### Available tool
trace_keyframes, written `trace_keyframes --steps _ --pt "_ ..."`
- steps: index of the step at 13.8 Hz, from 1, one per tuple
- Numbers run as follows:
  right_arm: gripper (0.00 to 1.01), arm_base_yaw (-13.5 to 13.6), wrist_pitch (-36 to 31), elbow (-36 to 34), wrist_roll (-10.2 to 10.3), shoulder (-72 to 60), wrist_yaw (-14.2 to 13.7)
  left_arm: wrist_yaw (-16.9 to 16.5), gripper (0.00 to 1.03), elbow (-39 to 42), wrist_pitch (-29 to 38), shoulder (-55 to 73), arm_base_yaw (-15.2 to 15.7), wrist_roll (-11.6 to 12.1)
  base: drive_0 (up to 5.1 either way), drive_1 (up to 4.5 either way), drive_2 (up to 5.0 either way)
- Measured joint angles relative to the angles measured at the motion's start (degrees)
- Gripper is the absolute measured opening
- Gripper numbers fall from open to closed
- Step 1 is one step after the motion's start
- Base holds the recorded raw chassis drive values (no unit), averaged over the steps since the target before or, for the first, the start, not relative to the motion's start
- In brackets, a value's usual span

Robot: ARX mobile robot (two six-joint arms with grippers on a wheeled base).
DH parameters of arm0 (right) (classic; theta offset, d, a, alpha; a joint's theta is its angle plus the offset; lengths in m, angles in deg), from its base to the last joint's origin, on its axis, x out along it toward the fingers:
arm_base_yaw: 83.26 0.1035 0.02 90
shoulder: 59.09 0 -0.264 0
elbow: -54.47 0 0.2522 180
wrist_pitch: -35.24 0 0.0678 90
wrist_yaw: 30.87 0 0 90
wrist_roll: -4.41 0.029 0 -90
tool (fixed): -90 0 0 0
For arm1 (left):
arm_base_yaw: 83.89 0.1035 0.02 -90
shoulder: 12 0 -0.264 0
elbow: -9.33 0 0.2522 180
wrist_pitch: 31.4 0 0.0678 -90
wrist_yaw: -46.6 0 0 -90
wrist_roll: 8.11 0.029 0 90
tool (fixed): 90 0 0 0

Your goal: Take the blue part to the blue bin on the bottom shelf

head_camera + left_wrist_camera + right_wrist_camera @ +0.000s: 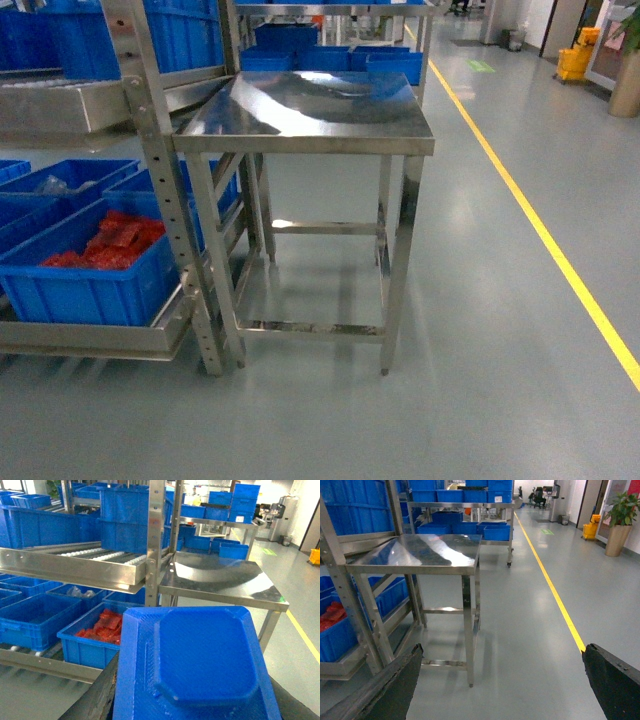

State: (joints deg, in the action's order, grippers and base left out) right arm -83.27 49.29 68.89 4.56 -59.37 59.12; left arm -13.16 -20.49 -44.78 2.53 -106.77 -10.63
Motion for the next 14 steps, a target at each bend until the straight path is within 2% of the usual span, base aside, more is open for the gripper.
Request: trace_keyframes --steps 10,13,14 --pt "0.98 0.0 0.0 0.0 0.0 0.0 0.0 0.0 0.43 0.0 0.2 0.0 0.0 0.0 0.0 4.03 -4.0" --pt "0.98 0.0 -0.1 0.0 0.0 0.0 0.0 0.0 0.43 0.0 0.0 0.0 0.0 0.0 0.0 0.0 0.0" --pt "0.98 0.0 0.0 0.0 0.0 0.0 0.0 0.0 0.43 0.0 0.0 0.0 0.0 0.0 -4.7 3.78 0.9"
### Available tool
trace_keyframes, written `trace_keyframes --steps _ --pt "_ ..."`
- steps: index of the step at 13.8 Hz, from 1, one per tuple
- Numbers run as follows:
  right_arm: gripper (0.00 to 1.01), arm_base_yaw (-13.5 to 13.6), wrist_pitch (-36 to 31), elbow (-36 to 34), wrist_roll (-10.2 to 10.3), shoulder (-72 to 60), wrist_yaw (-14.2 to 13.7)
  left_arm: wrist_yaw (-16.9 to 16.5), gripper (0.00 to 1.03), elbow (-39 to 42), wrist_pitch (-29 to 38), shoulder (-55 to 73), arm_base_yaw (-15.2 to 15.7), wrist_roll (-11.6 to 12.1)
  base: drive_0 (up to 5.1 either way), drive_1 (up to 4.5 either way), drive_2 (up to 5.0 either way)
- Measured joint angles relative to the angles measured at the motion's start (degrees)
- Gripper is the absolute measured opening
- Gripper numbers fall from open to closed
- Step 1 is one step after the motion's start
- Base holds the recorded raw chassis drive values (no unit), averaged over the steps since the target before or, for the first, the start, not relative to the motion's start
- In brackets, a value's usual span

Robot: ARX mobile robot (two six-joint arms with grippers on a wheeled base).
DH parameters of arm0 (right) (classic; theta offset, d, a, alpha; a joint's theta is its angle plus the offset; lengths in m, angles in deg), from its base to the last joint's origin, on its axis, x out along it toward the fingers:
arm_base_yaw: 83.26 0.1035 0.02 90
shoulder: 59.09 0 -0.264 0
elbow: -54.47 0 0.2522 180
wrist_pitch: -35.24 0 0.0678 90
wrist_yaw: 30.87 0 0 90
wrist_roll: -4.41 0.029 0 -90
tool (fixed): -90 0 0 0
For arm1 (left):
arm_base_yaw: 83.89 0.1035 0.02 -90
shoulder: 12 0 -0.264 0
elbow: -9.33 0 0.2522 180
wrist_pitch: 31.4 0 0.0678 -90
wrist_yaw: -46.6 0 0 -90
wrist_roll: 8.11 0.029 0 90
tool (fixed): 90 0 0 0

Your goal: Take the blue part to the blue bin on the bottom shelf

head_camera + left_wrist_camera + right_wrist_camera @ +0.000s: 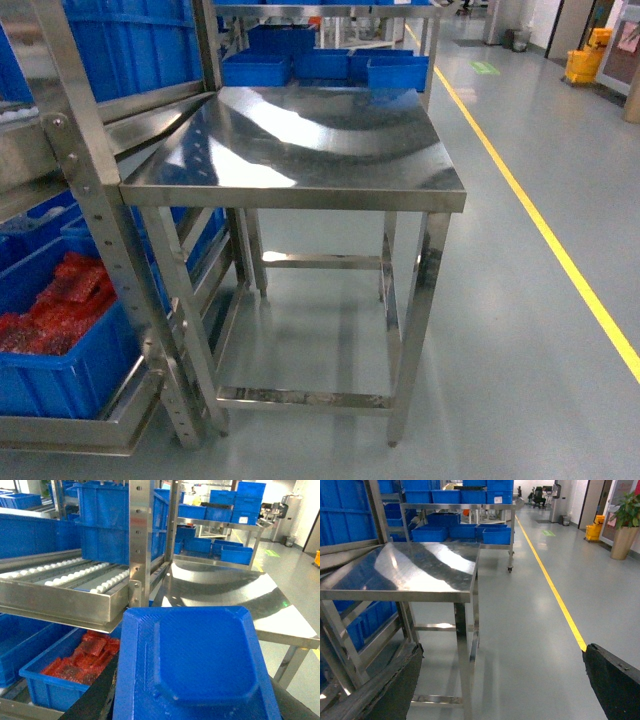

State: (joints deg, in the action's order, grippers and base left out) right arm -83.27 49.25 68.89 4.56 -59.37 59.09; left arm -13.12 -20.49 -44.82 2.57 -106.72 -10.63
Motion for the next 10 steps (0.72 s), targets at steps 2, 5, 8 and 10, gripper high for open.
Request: trace_keyframes --steps 2,5,8,10 --pt "0.98 0.0 0.0 0.0 0.0 0.0 0.0 -0.2 0.43 0.0 0.0 0.0 -0.1 0.0 -4.6 3.9 1.1" --pt "0.98 0.0 0.1 0.0 0.0 0.0 0.0 -0.1 0.43 0.0 0.1 0.0 -0.1 0.0 -4.6 3.89 1.1" --pt "0.98 0.0 -0.1 0.0 0.0 0.0 0.0 0.0 0.43 0.0 0.2 0.0 -0.1 0.0 -4.7 3.7 1.0" --pt "0.98 0.0 0.1 0.0 0.0 0.0 0.0 0.0 0.43 0.0 0.0 0.0 -0.1 0.0 -4.9 2.51 2.5"
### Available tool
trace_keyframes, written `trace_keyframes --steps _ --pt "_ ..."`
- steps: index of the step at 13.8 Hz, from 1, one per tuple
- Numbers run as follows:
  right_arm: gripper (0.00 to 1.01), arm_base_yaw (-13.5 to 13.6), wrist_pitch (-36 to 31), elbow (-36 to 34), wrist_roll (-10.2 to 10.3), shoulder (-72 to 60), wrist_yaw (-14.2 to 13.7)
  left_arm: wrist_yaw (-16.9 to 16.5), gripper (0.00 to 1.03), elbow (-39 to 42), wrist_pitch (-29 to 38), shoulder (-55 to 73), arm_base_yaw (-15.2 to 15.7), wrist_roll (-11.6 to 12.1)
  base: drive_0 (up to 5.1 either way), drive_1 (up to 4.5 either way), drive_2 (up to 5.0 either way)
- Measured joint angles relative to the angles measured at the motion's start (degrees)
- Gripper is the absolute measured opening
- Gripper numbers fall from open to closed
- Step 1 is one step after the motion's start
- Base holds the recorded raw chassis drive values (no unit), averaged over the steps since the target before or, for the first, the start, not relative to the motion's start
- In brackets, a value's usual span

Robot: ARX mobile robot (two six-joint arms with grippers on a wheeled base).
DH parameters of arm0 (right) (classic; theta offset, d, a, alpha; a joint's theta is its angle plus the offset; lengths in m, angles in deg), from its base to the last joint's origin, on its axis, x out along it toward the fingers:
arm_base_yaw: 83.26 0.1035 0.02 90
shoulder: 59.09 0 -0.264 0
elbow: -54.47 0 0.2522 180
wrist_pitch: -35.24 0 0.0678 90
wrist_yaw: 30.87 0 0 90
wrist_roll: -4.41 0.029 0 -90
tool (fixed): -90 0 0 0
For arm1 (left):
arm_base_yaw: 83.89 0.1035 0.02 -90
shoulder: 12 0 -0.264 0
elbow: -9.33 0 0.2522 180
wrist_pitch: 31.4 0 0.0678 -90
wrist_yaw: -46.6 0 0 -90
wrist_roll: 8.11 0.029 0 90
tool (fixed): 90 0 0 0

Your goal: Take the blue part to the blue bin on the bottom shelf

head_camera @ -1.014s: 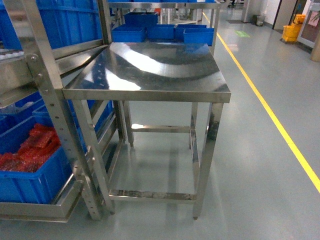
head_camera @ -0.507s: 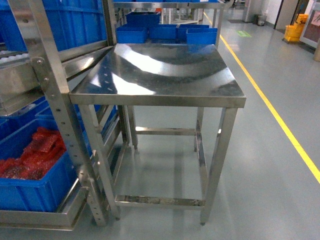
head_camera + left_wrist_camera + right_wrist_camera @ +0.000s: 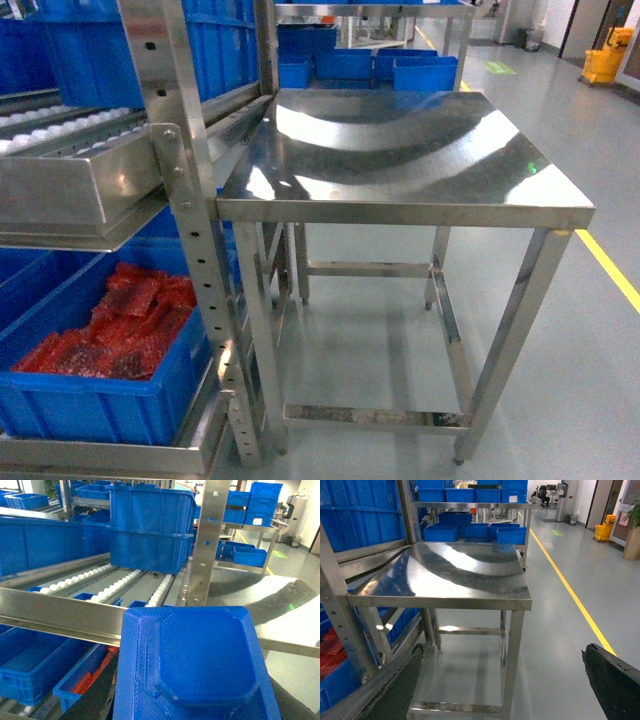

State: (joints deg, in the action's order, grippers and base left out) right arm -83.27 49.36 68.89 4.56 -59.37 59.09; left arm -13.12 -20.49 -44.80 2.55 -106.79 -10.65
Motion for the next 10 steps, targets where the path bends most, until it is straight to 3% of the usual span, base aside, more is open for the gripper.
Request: trace_keyframes --steps 10 --pt "0.98 0.0 -0.2 0.0 0.0 0.0 0.0 0.0 0.43 0.0 0.0 -0.1 0.0 0.0 -5.0 2.46 2.5"
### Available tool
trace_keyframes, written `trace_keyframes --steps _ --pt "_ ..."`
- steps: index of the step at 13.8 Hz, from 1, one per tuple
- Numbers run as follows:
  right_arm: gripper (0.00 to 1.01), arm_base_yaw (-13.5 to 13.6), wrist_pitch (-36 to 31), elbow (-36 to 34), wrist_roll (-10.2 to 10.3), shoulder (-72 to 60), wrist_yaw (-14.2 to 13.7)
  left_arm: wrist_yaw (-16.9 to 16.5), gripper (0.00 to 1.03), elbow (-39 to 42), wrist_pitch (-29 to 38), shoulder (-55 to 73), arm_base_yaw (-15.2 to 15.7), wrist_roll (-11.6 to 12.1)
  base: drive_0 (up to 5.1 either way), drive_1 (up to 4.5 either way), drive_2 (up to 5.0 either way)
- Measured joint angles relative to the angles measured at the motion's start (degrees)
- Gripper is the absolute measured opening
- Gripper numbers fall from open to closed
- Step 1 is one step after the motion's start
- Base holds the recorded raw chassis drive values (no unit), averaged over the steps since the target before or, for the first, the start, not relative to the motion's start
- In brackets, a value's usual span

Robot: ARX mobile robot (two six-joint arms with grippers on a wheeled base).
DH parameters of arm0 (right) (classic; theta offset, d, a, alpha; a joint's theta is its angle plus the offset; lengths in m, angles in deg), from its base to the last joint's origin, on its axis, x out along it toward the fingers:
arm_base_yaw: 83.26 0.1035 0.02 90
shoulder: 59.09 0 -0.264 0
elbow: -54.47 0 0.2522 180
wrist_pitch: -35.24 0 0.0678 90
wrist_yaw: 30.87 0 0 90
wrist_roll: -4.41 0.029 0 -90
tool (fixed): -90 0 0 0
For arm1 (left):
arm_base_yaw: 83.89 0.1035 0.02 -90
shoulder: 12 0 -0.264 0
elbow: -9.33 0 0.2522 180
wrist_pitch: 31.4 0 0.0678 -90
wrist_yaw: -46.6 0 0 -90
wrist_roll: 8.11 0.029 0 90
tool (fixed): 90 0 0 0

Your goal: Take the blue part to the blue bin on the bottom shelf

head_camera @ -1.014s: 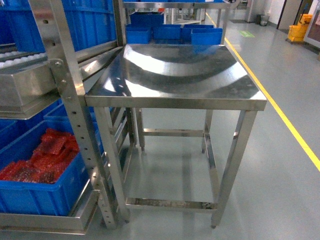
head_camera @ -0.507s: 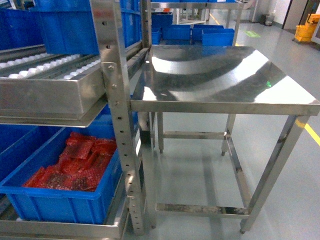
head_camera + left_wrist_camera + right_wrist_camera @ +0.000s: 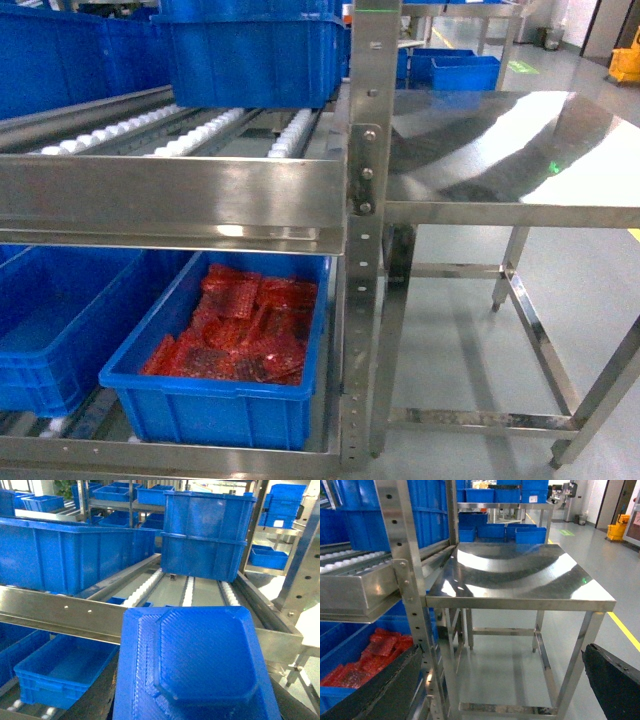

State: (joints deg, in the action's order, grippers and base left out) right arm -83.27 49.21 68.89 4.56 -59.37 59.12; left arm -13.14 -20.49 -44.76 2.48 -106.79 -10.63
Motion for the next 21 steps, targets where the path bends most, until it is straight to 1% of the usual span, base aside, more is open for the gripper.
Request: trace_keyframes --steps 20,21 --pt "0.98 0.0 0.2 0.0 0.0 0.0 0.0 -0.1 0.43 0.0 0.0 0.1 0.1 0.0 -5.1 2.38 2.4" --pt "0.98 0.0 0.0 0.0 0.0 0.0 0.0 0.0 0.43 0.0 0.2 0.0 0.0 0.0 0.0 0.0 0.0"
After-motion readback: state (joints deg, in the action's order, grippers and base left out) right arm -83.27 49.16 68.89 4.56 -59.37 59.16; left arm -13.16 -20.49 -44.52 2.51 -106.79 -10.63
